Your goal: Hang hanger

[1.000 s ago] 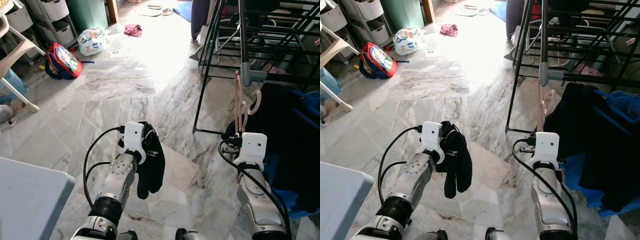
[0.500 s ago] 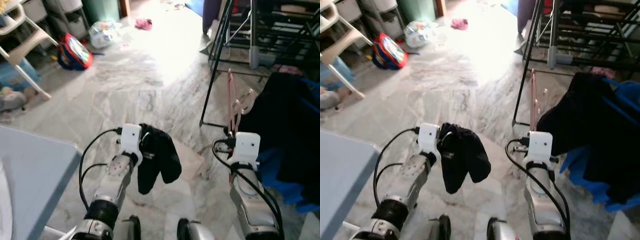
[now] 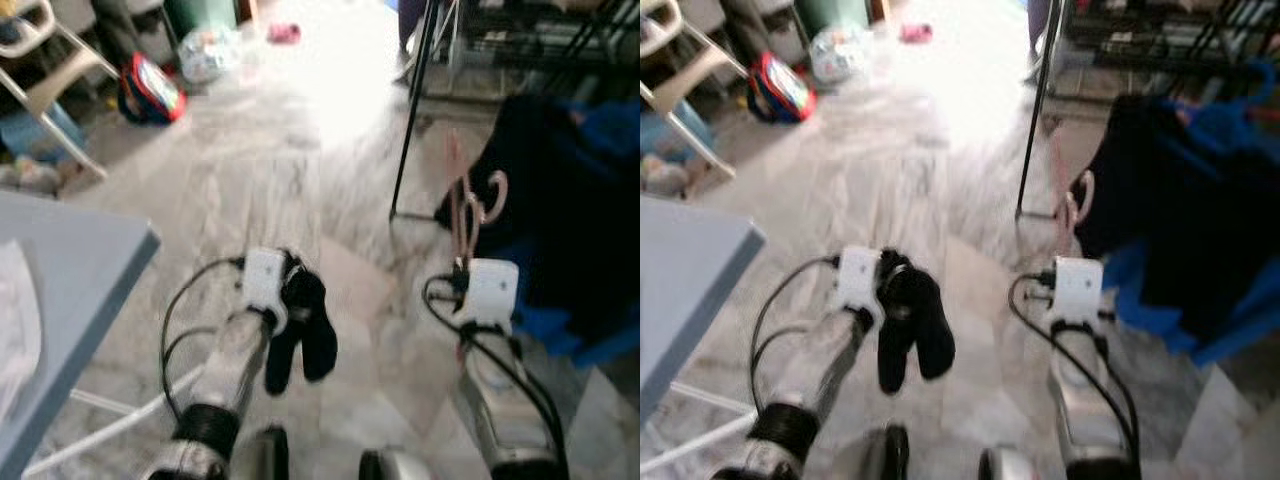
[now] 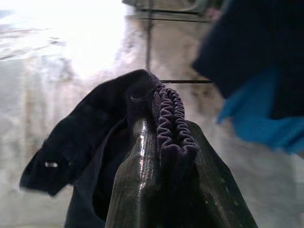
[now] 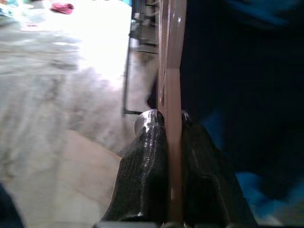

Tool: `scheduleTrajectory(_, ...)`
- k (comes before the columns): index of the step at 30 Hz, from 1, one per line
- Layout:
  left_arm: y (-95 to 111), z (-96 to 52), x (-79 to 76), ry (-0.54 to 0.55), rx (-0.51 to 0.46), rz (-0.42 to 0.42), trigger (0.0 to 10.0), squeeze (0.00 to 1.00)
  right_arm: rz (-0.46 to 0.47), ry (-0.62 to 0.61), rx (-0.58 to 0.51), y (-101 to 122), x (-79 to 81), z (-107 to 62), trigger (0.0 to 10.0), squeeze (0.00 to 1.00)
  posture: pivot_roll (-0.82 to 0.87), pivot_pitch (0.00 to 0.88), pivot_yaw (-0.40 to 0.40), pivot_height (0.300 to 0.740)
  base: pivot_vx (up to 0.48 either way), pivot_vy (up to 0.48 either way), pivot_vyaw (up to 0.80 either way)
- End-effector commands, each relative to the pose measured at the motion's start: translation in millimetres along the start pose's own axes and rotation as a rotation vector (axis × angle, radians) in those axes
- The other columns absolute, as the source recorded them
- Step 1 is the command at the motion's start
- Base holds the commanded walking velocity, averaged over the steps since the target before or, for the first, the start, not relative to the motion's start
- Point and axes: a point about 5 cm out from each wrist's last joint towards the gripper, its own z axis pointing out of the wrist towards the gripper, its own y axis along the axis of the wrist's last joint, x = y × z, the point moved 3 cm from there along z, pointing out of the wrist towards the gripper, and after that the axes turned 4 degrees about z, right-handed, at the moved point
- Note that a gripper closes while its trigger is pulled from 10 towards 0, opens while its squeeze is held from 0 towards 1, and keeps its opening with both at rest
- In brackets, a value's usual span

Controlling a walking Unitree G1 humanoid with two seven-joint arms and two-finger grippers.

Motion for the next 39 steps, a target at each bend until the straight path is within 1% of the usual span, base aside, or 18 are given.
scheduleTrajectory(1,0.2,-4.4,13.6,0.032,-0.004,0.014,10.0,0.00,0.013,0.024,0.009,-3.4,6.5,-3.7,10.0,0.00,0.02,0.190,0.025,0.740,-0.364,0.000,0.00)
scheduleTrajectory(3,-1.6,-5.3,14.7,0.036,0.000,0.013,10.0,0.00,0.013,0.029,0.009,-3.9,6.5,-4.2,10.0,0.00,0.02,0.192,0.021,0.740,-0.362,0.000,0.00)
scheduleTrajectory(5,-17.4,-11.1,20.5,0.067,0.044,0.001,10.0,0.00,0.007,0.069,0.017,-6.1,8.6,-6.8,10.0,0.00,0.01,0.193,0.011,0.740,-0.362,0.000,0.00)
scheduleTrajectory(9,-25.6,-14.7,21.5,0.083,0.063,-0.004,10.0,0.00,0.000,0.088,0.027,-9.0,9.8,-8.6,10.0,0.00,0.01,0.188,0.006,0.740,-0.361,0.000,0.00)
scheduleTrajectory(10,-31.4,-17.1,22.8,0.096,0.076,-0.013,10.0,0.00,-0.001,0.101,0.038,-12.1,11.6,-9.5,10.0,0.00,0.01,0.164,0.005,0.740,-0.349,0.000,0.00)
scheduleTrajectory(12,-38.2,-19.8,24.9,0.116,0.094,-0.024,10.0,0.00,-0.004,0.121,0.046,-14.8,14.9,-10.0,10.0,0.00,0.00,0.152,0.003,0.740,-0.345,0.000,0.00)
scheduleTrajectory(15,-40.9,-20.3,24.1,0.114,0.098,-0.023,10.0,0.00,-0.001,0.133,0.049,-15.7,17.4,-9.5,10.0,0.00,0.01,0.131,-0.004,0.740,-0.336,0.000,0.00)
scheduleTrajectory(16,-42.0,-19.3,23.5,0.117,0.100,-0.021,10.0,0.00,-0.002,0.148,0.052,-15.9,19.6,-8.0,10.0,0.00,0.02,0.105,-0.018,0.740,-0.304,0.000,0.00)
scheduleTrajectory(20,-37.2,-14.6,25.7,0.134,0.082,-0.021,10.0,0.00,-0.017,0.194,0.051,-14.3,24.8,-3.1,10.0,0.00,0.03,0.072,-0.035,0.740,-0.139,0.000,0.00)
scheduleTrajectory(22,-36.1,-13.6,26.5,0.138,0.081,-0.021,10.0,0.00,-0.019,0.200,0.050,-13.4,25.4,-1.9,10.0,0.00,0.03,0.069,-0.037,0.740,0.000,0.000,0.00)
scheduleTrajectory(24,-32.3,-10.7,30.8,0.149,0.072,-0.012,10.0,0.00,-0.025,0.216,0.039,-8.8,27.5,3.8,10.0,0.00,0.04,0.062,-0.038,0.740,0.000,0.000,0.00)
scheduleTrajectory(28,-30.6,-10.4,35.2,0.147,0.057,0.013,10.0,0.00,-0.023,0.218,0.032,-7.4,29.4,7.0,10.0,0.00,0.04,0.063,-0.030,0.740,0.000,0.000,0.00)
scheduleTrajectory(30,-30.7,-10.6,36.5,0.145,0.055,0.013,10.0,0.00,-0.022,0.218,0.031,-7.9,30.4,6.8,10.0,0.00,0.04,0.065,-0.026,0.740,0.000,0.000,0.00)
scheduleTrajectory(34,-26.0,-10.2,36.8,0.103,0.031,0.036,10.0,0.00,-0.018,0.223,0.032,-10.2,35.4,3.8,10.0,0.00,0.03,0.082,-0.006,0.740,0.000,0.000,0.00)
scheduleTrajectory(36,-20.3,-9.0,35.6,0.076,-0.005,0.066,10.0,0.00,-0.016,0.223,0.036,-13.0,36.6,1.7,10.0,0.00,0.03,0.095,0.006,0.740,0.000,0.000,0.00)
scheduleTrajectory(39,-15.3,-8.4,37.4,0.079,-0.033,0.103,10.0,0.00,-0.013,0.214,0.038,-14.4,35.5,0.7,10.0,0.00,0.02,0.107,0.016,0.740,0.000,0.000,0.00)
